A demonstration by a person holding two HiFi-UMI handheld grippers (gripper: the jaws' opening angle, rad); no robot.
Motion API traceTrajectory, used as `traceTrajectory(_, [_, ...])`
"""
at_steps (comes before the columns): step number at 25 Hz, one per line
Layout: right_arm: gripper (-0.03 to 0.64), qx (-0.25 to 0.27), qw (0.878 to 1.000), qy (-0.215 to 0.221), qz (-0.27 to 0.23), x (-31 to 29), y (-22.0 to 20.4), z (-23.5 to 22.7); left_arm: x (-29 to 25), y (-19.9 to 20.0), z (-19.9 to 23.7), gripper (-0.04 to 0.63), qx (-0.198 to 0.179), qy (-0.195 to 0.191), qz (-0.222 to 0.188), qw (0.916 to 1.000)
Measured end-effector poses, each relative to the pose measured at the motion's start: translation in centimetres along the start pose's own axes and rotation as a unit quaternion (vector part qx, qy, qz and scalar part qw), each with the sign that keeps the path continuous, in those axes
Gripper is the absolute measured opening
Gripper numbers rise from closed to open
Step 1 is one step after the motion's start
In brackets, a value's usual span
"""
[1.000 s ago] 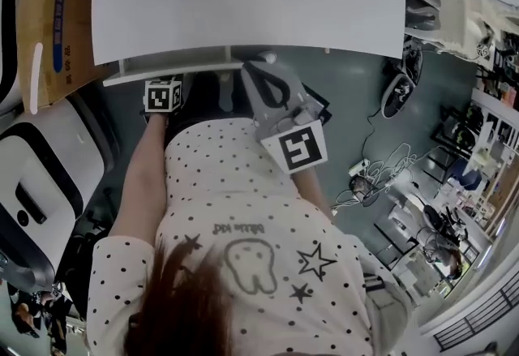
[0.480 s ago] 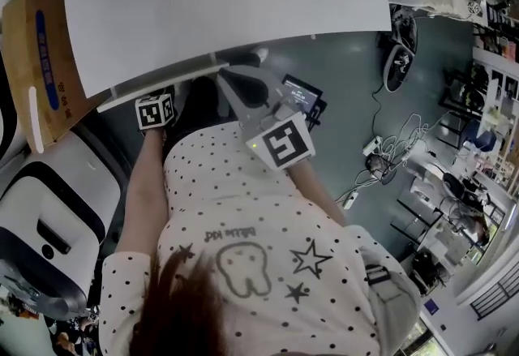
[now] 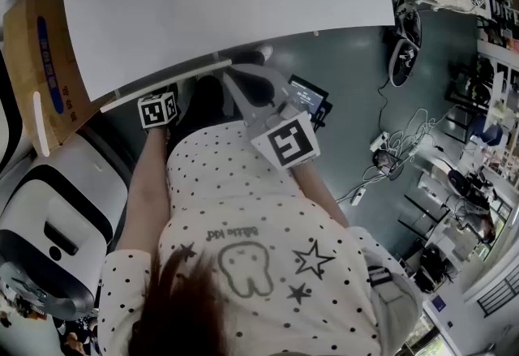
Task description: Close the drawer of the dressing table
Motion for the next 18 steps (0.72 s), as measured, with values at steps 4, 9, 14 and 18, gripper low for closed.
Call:
traceTrajectory(4, [-0.002, -0.002, 1.0, -0.002, -0.003, -0.02, -0.15, -0.03, -0.16, -0.05, 0.12, 0.091, 0.001, -0.001, -0.001, 1.0])
traceTrajectory(9, [-0.002, 0.0, 1.0, -0.002, -0.004, 0.07, -0.05, -0.3, -0.14, 0.23, 0.22, 0.091, 0.003, 0.003, 0.0, 1.0])
traceTrajectory(14, [-0.002, -0.001, 1.0, -0.003, -0.003, 0.14, -0.07, -0.5, -0.23, 0.41, 0.28, 0.091, 0.007, 0.005, -0.001, 1.0])
traceTrajectory(18, [-0.002, 0.002, 1.0, -0.002, -0.001, 0.24, -0.08, -0.57, -0.32, 0.55, 0.23, 0.091, 0.008, 0.002, -0.001, 1.0])
Point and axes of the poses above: the fingertips, and each gripper's own axes: x backward along the fingers, z to its left, y out of its top, the point moved 8 cm from there along x, backward along the fingers, and after that the axes turned 3 degrees about -x, right-handed, at the moved point
